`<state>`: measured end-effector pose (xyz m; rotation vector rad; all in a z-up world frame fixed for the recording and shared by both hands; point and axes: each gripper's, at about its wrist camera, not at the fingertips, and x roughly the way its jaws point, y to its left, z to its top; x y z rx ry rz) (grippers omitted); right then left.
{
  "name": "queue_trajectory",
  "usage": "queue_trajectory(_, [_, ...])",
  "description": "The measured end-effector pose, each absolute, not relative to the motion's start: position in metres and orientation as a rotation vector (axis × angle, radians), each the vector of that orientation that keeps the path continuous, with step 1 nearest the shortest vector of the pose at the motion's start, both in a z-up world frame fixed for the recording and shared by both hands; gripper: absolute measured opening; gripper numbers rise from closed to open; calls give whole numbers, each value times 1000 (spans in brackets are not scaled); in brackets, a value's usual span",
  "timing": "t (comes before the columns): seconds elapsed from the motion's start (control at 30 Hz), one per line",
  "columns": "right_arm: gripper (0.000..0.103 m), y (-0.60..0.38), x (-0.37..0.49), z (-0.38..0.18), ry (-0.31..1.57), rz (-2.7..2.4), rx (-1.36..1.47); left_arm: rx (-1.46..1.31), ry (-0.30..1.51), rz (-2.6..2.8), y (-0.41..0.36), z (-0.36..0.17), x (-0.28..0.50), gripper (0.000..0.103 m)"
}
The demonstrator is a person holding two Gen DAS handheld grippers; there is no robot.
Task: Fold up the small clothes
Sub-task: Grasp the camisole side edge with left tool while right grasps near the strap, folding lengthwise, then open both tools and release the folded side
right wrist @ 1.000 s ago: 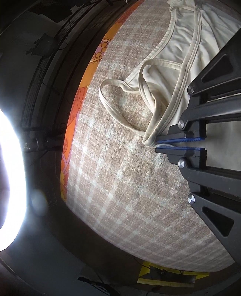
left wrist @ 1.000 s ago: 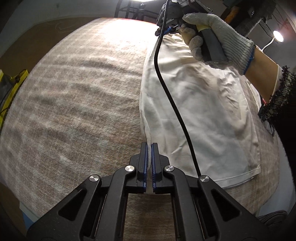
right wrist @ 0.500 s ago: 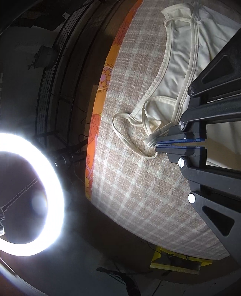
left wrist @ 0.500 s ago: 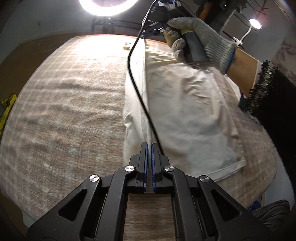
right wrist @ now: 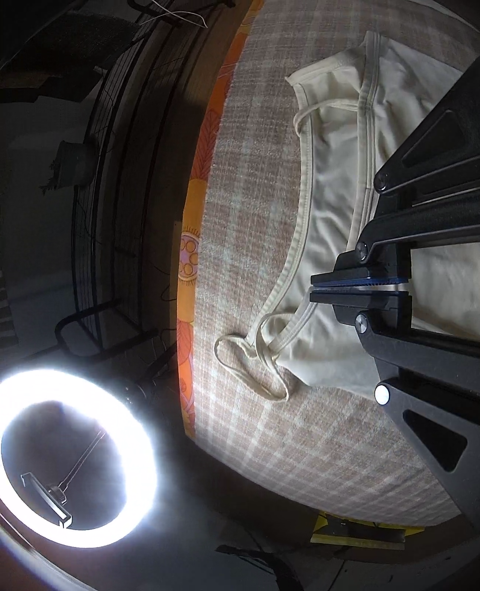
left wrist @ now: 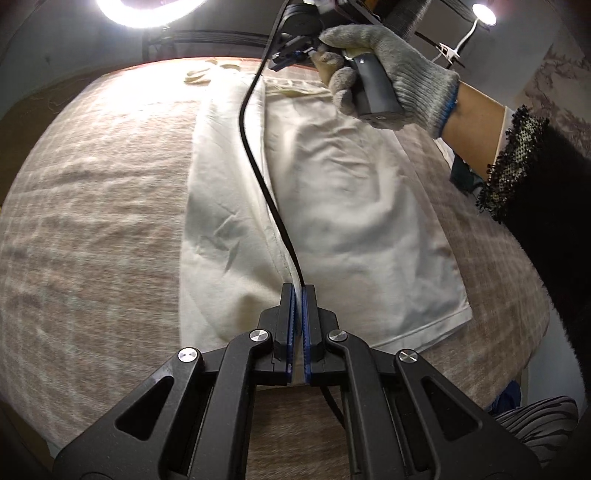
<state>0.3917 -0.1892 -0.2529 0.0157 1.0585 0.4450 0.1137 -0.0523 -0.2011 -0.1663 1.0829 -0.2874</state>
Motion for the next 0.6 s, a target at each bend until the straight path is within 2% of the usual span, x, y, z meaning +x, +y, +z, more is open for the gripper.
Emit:
queue_trajectory(0.13, [0, -194, 391, -259, 1061, 455, 30, -129, 1090, -299, -64, -207, 114, 1])
queue_trajectory(0.17, [4, -195, 390, -260, 1063, 467, 36, -118, 1091, -294, -65, -208, 114, 1])
queue_trajectory(0.2, [10, -196, 390, -260, 1066, 479, 45, -110, 1095, -288, -66, -210, 114, 1])
queue_trajectory(0.23, [22, -198, 390, -262, 1077, 482, 60, -108, 1098, -284, -65, -211, 114, 1])
queue_trajectory(0.27, [46, -200, 390, -265, 1095, 485, 90, -112, 1101, -285, -63, -212, 114, 1])
queue_trajectory(0.3, [50, -202, 390, -267, 1104, 491, 114, -114, 1104, -285, -63, -212, 115, 1])
queue_trajectory(0.37, [47, -202, 391, -274, 1118, 505, 143, -117, 1108, -288, -64, -213, 115, 1])
queue_trajectory(0.4, [39, -200, 390, -277, 1119, 497, 135, -116, 1114, -288, -63, -213, 115, 1])
queue_trajectory(0.43, [34, -198, 390, -279, 1116, 490, 123, -116, 1120, -296, -63, -214, 114, 1])
queue_trajectory(0.5, [2, -192, 389, -280, 1100, 500, 105, -101, 1130, -302, -63, -215, 111, 10])
queue_trajectory(0.53, [0, -189, 388, -280, 1094, 503, 92, -96, 1131, -307, -63, -215, 108, 24])
queue_trajectory(0.57, [0, -187, 386, -278, 1083, 494, 65, -88, 1134, -306, -62, -216, 106, 44])
queue_trajectory(0.6, [0, -184, 385, -275, 1063, 473, 22, -89, 1138, -303, -59, -215, 101, 51])
